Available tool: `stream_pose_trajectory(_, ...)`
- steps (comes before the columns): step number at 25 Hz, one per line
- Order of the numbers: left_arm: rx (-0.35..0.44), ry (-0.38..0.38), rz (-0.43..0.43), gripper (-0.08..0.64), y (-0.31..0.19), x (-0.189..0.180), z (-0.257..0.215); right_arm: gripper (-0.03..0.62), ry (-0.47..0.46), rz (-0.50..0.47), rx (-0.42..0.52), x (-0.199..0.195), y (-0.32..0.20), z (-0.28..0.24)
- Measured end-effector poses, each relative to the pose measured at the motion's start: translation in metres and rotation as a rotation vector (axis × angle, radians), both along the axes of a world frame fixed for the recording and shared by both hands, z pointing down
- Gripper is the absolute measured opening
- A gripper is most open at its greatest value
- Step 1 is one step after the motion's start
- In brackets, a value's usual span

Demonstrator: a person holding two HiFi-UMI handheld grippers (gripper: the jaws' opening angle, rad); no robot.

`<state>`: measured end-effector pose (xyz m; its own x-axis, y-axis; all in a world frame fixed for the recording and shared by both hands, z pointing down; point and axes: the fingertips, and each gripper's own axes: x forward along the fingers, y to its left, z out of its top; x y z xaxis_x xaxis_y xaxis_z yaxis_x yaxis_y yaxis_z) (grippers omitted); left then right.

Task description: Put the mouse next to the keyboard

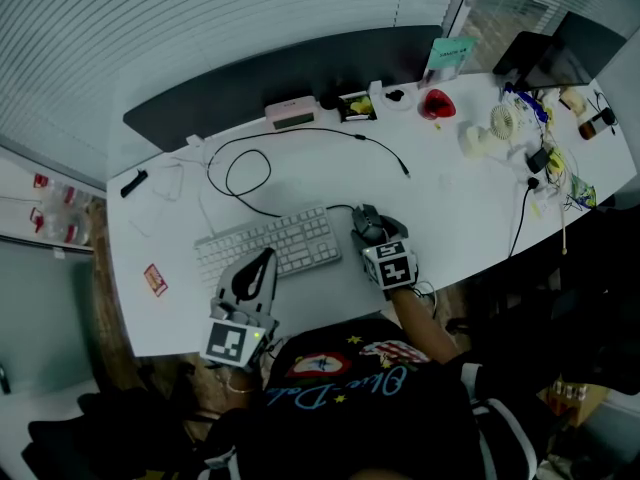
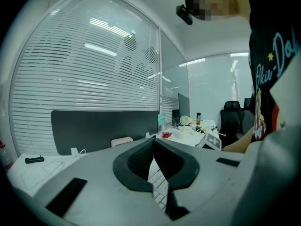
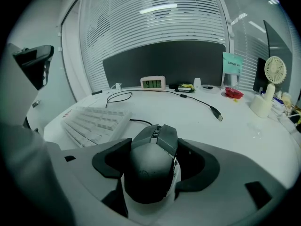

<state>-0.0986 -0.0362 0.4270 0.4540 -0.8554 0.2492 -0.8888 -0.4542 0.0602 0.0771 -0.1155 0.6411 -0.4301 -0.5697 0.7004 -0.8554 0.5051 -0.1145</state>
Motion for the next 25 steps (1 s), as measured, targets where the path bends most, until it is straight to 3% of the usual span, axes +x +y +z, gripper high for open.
stream_pose_trajectory(15, -0.002, 0.005, 0.007, 0.0, -0.001, 0.0, 0.0, 0.29, 0.006, 0.014, -0.018, 0.001, 0.001, 0.01)
stream_pose_trajectory(25, 0.013, 0.008, 0.016, 0.0, -0.003, 0.0, -0.003, 0.29, -0.095, 0.062, 0.084, 0.004, -0.015, -0.035)
